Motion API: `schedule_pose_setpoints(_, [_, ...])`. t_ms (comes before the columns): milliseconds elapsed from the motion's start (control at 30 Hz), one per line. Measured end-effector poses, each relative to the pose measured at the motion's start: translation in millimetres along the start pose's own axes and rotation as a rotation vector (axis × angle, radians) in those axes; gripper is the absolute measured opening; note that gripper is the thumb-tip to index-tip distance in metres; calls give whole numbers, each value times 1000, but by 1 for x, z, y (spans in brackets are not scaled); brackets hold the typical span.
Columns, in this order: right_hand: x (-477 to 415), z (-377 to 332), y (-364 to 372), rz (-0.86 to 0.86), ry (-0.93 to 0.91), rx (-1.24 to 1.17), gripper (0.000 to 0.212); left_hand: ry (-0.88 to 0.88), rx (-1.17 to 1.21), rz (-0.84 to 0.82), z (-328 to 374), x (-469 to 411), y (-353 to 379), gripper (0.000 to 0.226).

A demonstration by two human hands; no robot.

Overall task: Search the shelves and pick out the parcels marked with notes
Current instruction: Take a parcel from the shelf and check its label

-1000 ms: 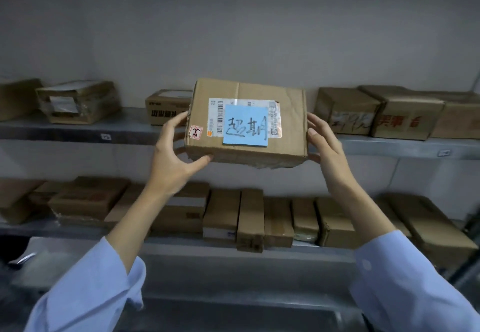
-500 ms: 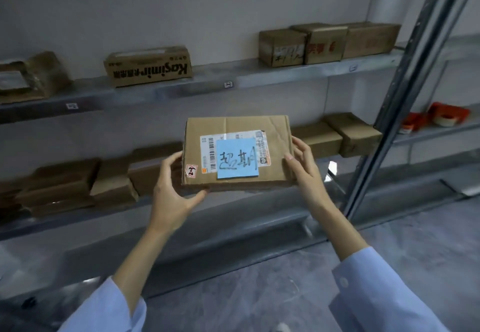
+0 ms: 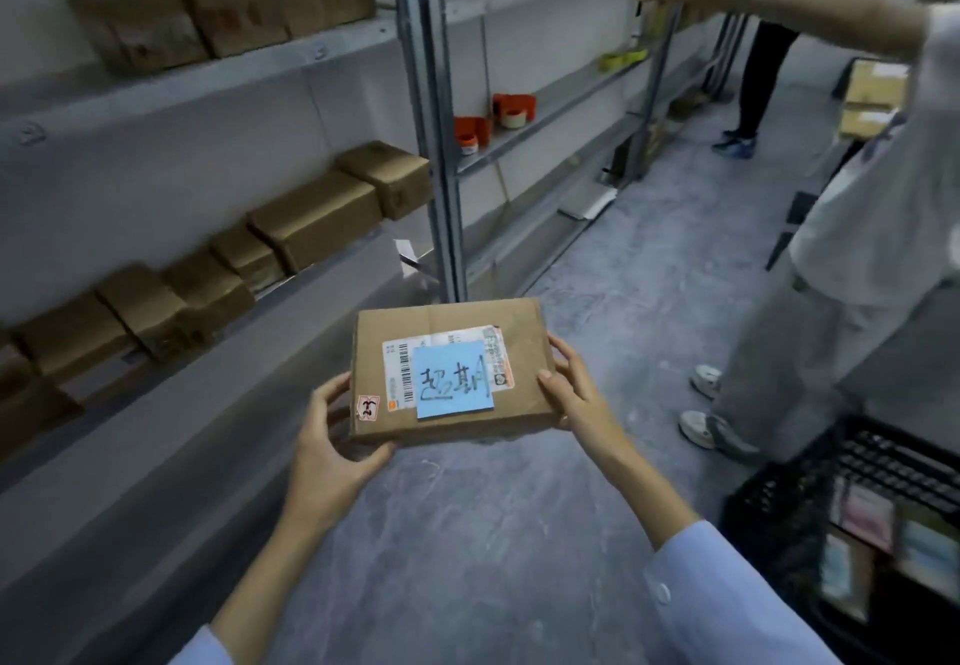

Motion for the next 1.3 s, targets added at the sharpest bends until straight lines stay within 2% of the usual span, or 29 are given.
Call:
schedule_pose_setpoints(200, [79,41,-134,209,102,-59,36,61,23,-211,39,24,131,83])
schedule_pose_setpoints(433, [180,96,-302,405,172,-49,48,48,64,-435,91,84,309,83])
schedule_pose_setpoints(633, [255,129,-401,530,269,-85,46,26,66,-610,127,123,429,81])
schedule_pose_setpoints(700, [275,142,-424,569,300,-109,44,40,52,-678,137,131,462,80])
schedule_pose_setpoints(833, [305,172,-459,656,356,-174,54,62,36,-818,143,138,524,78])
schedule_pose_setpoints(967, [320,209,-484,756,401,-255,50,94,1,-925,135,134,584,77])
schedule_pose_setpoints(1167, [321,274,-518,945,451,-389,44,148,-49,-1072,120,124,685,72])
schedule_pose_setpoints(1300, [309,321,-531,1086,492,-439,48,242,-190,-1109,99,110,740,72])
Point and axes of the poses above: each hand's wrist, its own x-axis away from the middle knuckle, its own y-axis out of the palm, z = x × y, the point moved 7 cm from there along -x, towards the middle knuckle, and after that the axes turned 1 degree about -z, right-handed, at the moved point
